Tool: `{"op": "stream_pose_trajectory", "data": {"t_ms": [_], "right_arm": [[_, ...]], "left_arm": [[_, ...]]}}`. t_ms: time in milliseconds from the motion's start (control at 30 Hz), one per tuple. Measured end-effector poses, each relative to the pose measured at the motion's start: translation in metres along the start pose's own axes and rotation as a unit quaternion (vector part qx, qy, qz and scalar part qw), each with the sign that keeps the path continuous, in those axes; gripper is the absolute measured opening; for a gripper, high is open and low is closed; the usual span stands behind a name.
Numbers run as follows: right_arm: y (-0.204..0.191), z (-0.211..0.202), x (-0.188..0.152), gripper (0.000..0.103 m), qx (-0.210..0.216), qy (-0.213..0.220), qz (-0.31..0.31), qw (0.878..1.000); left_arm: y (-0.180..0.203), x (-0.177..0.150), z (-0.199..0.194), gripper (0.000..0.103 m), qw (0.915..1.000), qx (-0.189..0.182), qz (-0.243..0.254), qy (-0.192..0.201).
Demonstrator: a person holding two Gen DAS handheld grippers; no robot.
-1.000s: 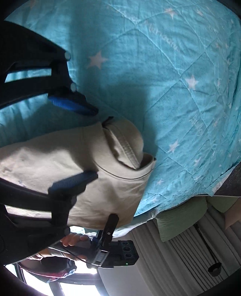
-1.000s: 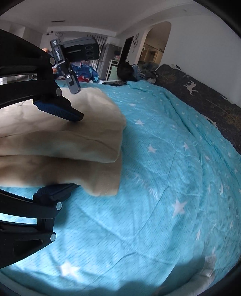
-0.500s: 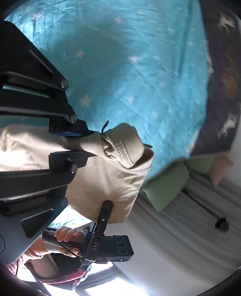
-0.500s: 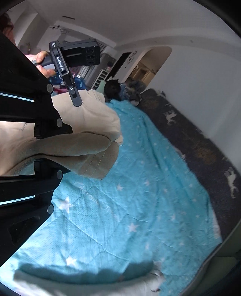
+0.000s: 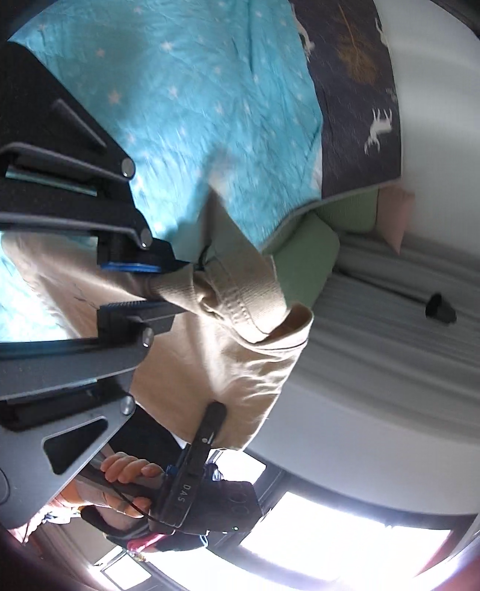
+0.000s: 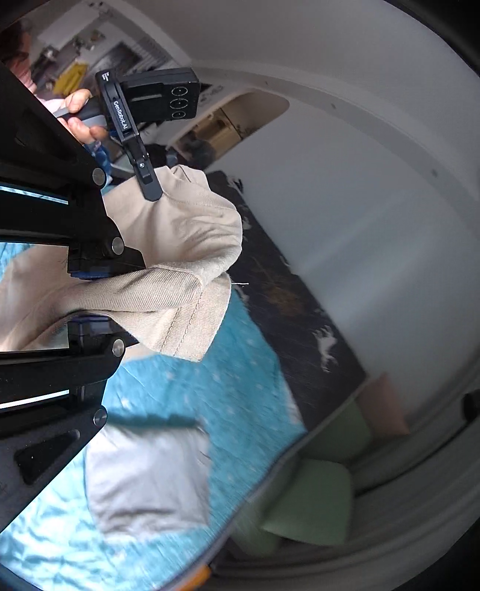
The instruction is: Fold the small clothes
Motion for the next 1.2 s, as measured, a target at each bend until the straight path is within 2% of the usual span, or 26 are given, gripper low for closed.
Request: {"op": "stream_pose_trajectory", "data": {"t_ms": [100, 200, 300, 367, 467, 567, 767, 900, 1067, 1200], "right_arm": [[0.010, -0.031, 0.019, 0.012, -0.039, 0.017, -0.006, 0.999], [0.031, -0.042, 0.035, 0.012, -0.074, 0.025, -0.002, 0.997], [0.059, -0.038, 0.049, 0.012, -0.102, 0.025, 0.013, 0.994], [0.081, -0.027, 0.056, 0.012, -0.116, 0.015, 0.038, 0.992], [0.109, -0.011, 0.059, 0.012, -0.125, -0.005, 0.070, 0.990], [0.116, 0.000, 0.054, 0.012, -0.126, -0.017, 0.076, 0.989], [0.094, -0.007, 0.044, 0.012, -0.107, -0.015, 0.039, 0.993], [0.081, -0.017, 0.044, 0.012, -0.093, -0.010, 0.031, 0.995], [0.063, -0.017, 0.052, 0.014, -0.079, -0.011, 0.002, 0.997], [0.041, 0.029, 0.064, 0.016, -0.006, -0.038, -0.017, 0.999]], "left_arm": [[0.026, 0.008, 0.025, 0.013, 0.9998, -0.009, 0.012, -0.012], [0.040, 0.016, 0.056, 0.013, 0.9994, -0.010, 0.019, -0.027], [0.041, 0.028, 0.093, 0.013, 0.9982, -0.012, 0.009, -0.057], [0.037, 0.036, 0.114, 0.013, 0.9964, -0.023, -0.015, -0.080], [0.029, 0.039, 0.127, 0.013, 0.9947, -0.031, -0.029, -0.094], [0.025, 0.035, 0.122, 0.013, 0.9951, -0.038, -0.018, -0.089], [0.027, 0.025, 0.105, 0.013, 0.9905, -0.090, -0.010, -0.103], [0.041, 0.019, 0.079, 0.013, 0.9869, -0.119, -0.015, -0.107], [0.042, 0.012, 0.027, 0.013, 0.9887, -0.127, -0.010, -0.080], [0.014, -0.008, -0.026, 0.013, 0.9928, -0.104, -0.033, -0.048]]}}
Point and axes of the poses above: each gripper's, at about its wrist camera, not at the fingertips, and z roughly the way its jaws point, y to its right, x to its top, the point moved 3 cm from there along z, roughly the way its jaws point, and after that the axes turned 11 degrees about -z, right-handed, at the moved point
